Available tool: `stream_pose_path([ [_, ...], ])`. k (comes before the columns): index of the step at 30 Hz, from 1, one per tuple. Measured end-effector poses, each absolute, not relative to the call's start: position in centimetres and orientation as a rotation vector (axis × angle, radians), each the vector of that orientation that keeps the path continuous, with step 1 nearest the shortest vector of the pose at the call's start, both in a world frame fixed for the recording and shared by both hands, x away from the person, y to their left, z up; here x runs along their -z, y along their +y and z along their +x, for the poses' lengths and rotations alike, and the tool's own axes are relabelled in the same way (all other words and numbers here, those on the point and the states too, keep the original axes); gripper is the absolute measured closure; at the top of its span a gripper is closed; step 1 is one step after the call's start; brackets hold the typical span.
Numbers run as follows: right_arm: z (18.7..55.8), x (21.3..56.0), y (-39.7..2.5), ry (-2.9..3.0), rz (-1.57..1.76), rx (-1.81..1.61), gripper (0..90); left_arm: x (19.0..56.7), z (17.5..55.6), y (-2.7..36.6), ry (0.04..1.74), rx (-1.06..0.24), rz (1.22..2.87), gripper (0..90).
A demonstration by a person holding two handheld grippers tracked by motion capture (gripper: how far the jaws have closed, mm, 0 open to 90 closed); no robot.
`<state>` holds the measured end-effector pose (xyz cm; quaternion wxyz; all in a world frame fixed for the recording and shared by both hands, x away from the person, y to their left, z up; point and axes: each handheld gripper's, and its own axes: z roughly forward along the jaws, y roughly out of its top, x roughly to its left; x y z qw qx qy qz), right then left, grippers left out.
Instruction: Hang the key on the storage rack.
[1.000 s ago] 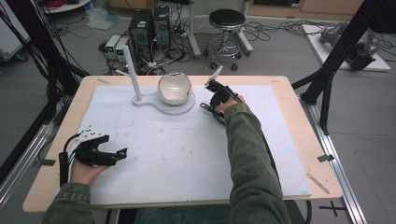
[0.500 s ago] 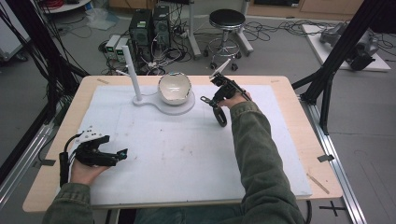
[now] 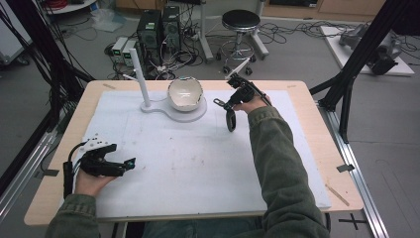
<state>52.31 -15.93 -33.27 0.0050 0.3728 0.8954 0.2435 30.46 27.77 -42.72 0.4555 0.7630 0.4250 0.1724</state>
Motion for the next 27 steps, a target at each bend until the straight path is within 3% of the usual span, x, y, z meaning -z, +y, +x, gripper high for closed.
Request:
stream_pose_path([
  [10, 51.2, 31.6, -15.1, 2.791, 1.1, -0.822, 81.0, 42.7, 30.5, 27.8, 1.044, -0.419, 1.876, 2.7],
  [27, 49.9, 28.6, -8.6, 2.855, 0.886, -0.915, 80.3, 42.7, 30.6, 27.8, 1.046, -0.421, 1.869, 2.7],
])
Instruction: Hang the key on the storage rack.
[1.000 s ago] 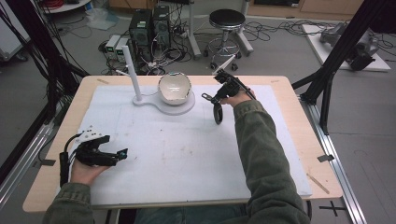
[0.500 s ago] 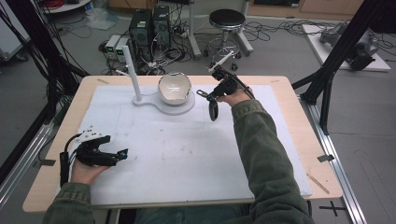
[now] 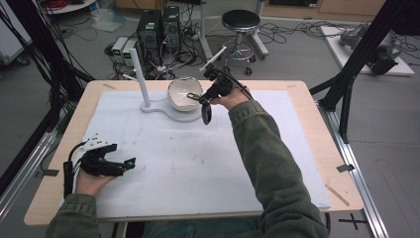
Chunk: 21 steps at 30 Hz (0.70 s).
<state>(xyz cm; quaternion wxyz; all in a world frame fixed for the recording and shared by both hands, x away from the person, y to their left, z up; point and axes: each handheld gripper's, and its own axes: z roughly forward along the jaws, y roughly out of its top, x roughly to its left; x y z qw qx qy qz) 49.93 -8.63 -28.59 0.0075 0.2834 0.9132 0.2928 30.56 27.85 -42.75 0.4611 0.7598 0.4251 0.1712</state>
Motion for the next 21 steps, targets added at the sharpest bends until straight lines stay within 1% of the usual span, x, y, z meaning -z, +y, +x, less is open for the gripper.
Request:
stream_pose_path([
  [4, 49.6, 28.3, -6.6, 2.863, 0.858, -0.947, 80.1, 42.7, 30.5, 27.8, 1.045, -0.422, 1.87, 2.7],
  [13, 49.6, 27.9, -3.5, 2.887, 0.79, -0.929, 79.9, 42.8, 30.6, 27.8, 1.044, -0.425, 1.87, 2.7],
  [21, 49.7, 27.6, -1.9, 2.879, 0.797, -0.955, 79.9, 42.7, 30.6, 27.9, 1.041, -0.427, 1.865, 2.7],
])
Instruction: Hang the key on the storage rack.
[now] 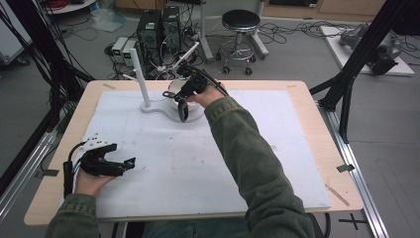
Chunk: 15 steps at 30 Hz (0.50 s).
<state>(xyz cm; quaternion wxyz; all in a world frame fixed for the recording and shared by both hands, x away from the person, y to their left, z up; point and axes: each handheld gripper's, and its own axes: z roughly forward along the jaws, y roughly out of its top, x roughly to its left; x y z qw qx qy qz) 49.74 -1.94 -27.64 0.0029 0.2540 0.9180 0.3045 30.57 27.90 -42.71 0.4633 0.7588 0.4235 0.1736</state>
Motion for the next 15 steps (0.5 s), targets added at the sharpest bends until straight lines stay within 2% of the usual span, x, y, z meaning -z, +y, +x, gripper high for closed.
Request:
stream_pose_path([
  [15, 50.5, 26.3, 1.3, 2.874, 0.775, -1.008, 79.7, 42.6, 30.4, 27.9, 1.042, -0.425, 1.86, 2.7],
])
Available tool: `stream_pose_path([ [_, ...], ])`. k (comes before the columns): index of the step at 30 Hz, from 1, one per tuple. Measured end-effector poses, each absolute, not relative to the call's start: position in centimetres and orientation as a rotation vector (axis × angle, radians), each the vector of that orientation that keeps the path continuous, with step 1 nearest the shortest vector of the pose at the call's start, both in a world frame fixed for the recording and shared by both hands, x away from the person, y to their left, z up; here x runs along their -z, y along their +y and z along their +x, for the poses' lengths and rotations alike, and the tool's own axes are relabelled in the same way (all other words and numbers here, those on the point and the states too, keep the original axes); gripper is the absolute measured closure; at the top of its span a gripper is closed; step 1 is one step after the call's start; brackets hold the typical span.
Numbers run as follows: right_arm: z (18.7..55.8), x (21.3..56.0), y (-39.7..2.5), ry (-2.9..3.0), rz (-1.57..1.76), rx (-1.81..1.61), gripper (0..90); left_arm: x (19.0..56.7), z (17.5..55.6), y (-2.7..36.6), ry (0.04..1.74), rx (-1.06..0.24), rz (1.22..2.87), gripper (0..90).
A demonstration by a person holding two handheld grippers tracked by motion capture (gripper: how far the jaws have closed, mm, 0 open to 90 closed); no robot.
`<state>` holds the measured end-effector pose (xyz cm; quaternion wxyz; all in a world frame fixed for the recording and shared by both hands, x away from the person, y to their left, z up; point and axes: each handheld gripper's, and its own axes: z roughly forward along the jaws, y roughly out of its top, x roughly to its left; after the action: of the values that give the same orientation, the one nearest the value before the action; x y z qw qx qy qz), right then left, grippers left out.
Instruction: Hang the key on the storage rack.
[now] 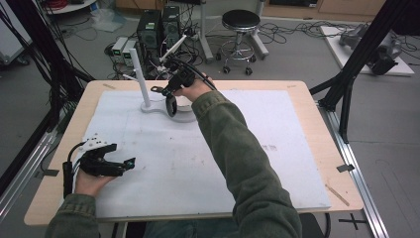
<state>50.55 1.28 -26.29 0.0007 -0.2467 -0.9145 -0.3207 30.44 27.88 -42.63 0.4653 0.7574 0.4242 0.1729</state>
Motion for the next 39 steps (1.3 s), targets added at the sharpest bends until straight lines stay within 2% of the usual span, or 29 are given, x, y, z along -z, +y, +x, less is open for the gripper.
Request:
stream_pose_path([
  [16, 51.6, 23.0, 3.7, -2.892, -0.742, 1.065, 79.5, 42.7, 30.5, 28.1, 1.051, -0.425, 1.853, 2.7],
  [39, 52.0, 23.7, 5.5, -2.889, -0.736, 1.307, 79.1, 42.7, 30.7, 28.2, 1.049, -0.427, 1.851, 2.7],
])
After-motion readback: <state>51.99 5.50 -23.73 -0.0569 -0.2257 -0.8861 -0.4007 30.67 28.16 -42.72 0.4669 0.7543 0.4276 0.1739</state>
